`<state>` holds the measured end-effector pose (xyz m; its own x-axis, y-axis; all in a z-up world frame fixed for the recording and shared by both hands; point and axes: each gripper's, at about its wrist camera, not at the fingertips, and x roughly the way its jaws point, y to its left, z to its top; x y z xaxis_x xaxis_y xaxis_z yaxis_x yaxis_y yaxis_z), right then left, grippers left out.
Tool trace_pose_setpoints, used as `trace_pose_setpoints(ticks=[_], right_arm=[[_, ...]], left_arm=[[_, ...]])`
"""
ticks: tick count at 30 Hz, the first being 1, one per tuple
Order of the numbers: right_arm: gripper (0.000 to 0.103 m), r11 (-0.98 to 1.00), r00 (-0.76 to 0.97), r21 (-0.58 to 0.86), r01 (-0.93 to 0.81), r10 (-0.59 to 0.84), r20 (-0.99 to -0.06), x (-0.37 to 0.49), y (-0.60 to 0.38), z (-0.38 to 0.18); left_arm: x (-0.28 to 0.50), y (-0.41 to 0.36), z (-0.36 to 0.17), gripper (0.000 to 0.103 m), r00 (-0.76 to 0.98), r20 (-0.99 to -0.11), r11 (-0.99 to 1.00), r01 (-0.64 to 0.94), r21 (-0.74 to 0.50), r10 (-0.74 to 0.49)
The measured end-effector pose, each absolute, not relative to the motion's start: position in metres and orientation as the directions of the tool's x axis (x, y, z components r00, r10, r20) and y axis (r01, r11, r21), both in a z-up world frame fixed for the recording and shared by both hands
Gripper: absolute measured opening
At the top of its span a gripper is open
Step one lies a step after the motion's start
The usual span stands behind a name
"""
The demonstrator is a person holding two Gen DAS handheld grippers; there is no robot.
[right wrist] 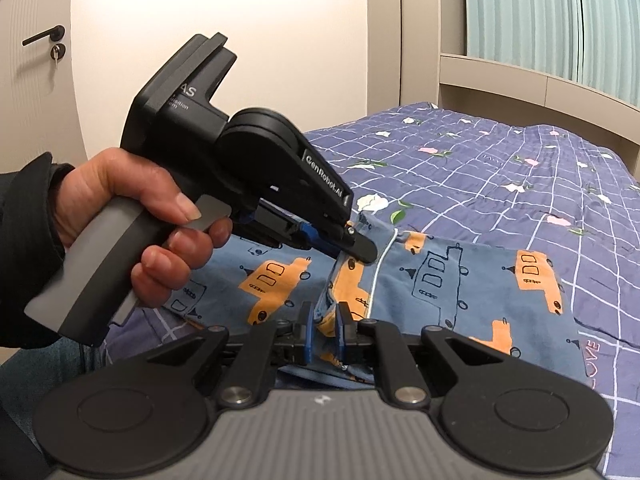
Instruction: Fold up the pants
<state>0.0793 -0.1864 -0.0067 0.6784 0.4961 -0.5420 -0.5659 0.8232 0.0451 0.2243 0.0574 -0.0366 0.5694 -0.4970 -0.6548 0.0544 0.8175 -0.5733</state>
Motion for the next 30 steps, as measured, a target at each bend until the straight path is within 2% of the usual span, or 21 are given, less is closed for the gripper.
trace_pose_setpoints(ticks=[5,9,11,12,14,16,18,20,25,30], right_arm=[[0.019,0.829,0.679,0.052,-0.556,0.49,-0.546,0.084,-0.191,-0.01],[0.049,0.851,0.708,0.04,-0.523,0.461,-0.535,0.087,-0.203,-0.011],[0.056,0.867,0.726,0.032,-0.498,0.437,-0.531,0.089,-0.212,-0.011],[0.063,0.878,0.739,0.023,-0.479,0.417,-0.529,0.091,-0.218,-0.011],[0.073,0.899,0.765,0.01,-0.437,0.378,-0.522,0.096,-0.23,-0.013],[0.088,0.92,0.79,-0.011,-0.392,0.33,-0.516,0.101,-0.24,-0.015],[0.095,0.936,0.822,-0.049,-0.35,0.281,-0.495,0.108,-0.251,-0.018],[0.098,0.945,0.842,-0.097,-0.312,0.227,-0.489,0.121,-0.262,-0.024],[0.103,0.952,0.833,-0.147,-0.267,0.151,-0.532,0.152,-0.281,-0.04],[0.103,0.973,0.84,-0.154,-0.17,0.062,-0.539,0.164,-0.301,-0.049]], left_arm=[[0.228,0.059,-0.048,0.011,0.555,-0.671,0.821,0.038,-0.57,-0.492],[0.228,0.061,-0.049,0.021,0.561,-0.664,0.817,0.04,-0.575,-0.495],[0.226,0.06,-0.046,0.037,0.578,-0.665,0.831,0.042,-0.555,-0.474],[0.224,0.059,-0.044,0.042,0.591,-0.664,0.841,0.044,-0.539,-0.457],[0.221,0.053,-0.039,0.067,0.624,-0.669,0.873,0.044,-0.486,-0.404],[0.218,0.045,-0.035,0.08,0.661,-0.675,0.914,0.044,-0.402,-0.328],[0.217,0.036,-0.035,0.084,0.684,-0.677,0.943,0.05,-0.328,-0.272],[0.218,0.031,-0.038,0.092,0.684,-0.691,0.958,0.04,-0.282,-0.232],[0.212,0.015,-0.045,0.102,0.712,-0.684,0.983,0.049,-0.179,-0.16],[0.202,0.007,-0.056,0.102,0.738,-0.665,0.993,0.068,-0.097,-0.116]])
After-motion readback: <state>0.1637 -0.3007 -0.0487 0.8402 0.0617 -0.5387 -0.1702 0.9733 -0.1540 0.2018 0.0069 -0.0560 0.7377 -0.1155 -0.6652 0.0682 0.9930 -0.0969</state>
